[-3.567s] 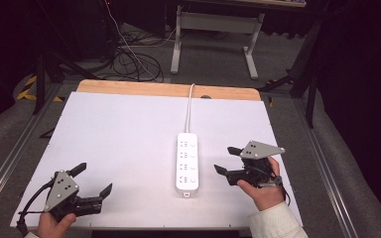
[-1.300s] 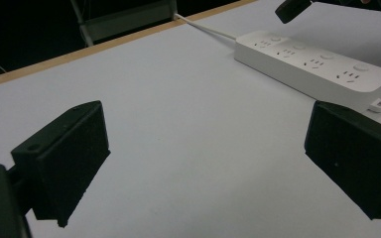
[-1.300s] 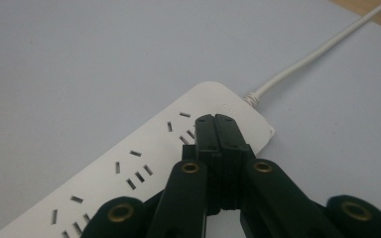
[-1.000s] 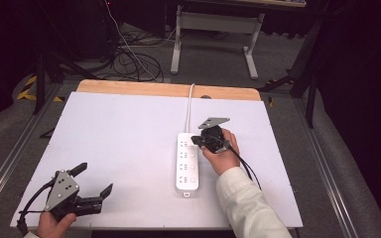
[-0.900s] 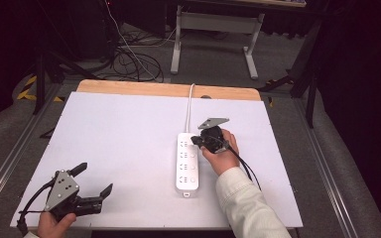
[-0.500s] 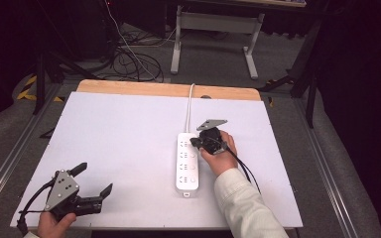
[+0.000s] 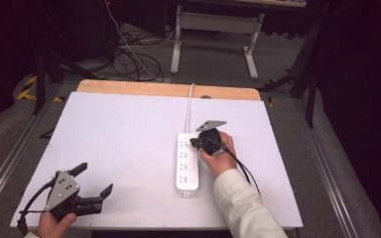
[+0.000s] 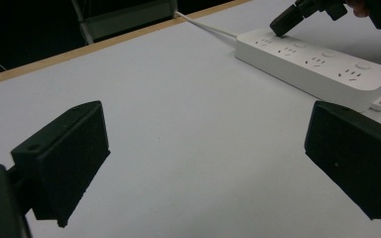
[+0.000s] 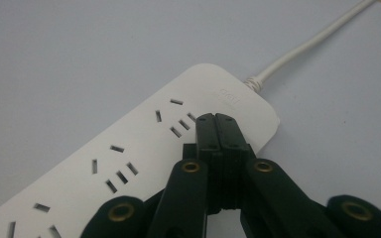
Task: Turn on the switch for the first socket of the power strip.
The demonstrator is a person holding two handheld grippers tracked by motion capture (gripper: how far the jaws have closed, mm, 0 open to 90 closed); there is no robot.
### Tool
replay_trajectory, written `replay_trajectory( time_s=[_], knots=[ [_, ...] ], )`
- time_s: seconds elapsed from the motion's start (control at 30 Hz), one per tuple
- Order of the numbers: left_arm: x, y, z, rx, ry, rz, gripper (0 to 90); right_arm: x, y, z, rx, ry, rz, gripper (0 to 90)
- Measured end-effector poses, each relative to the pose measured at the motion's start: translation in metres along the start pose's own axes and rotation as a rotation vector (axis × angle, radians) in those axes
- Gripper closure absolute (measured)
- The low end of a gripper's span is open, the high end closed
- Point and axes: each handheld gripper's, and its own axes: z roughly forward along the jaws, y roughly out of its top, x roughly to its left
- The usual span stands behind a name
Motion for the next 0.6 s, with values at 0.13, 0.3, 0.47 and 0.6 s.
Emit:
replay_trajectory(
  time_s=[0.13,0.3,0.47,0.6],
  knots=[
    [-0.0007,-0.0001,0.0003,-0.001,0.0,-0.007,4.2,0.0008,-0.0001,0.0004,0.004,-0.007,0.003,90.0],
    [-0.0011,-0.0001,0.0004,0.0,0.0,-0.007,4.2,0.0022,0.0002,0.0011,0.008,-0.012,-0.005,90.0],
    [-0.0015,-0.0001,0.0006,0.001,-0.001,-0.006,4.2,0.0011,-0.0003,0.0016,0.007,-0.005,0.011,90.0],
    [-0.0013,0.0001,0.0006,0.002,-0.002,-0.005,4.2,0.0027,0.0003,0.0017,0.015,-0.02,0.01,90.0]
  ],
)
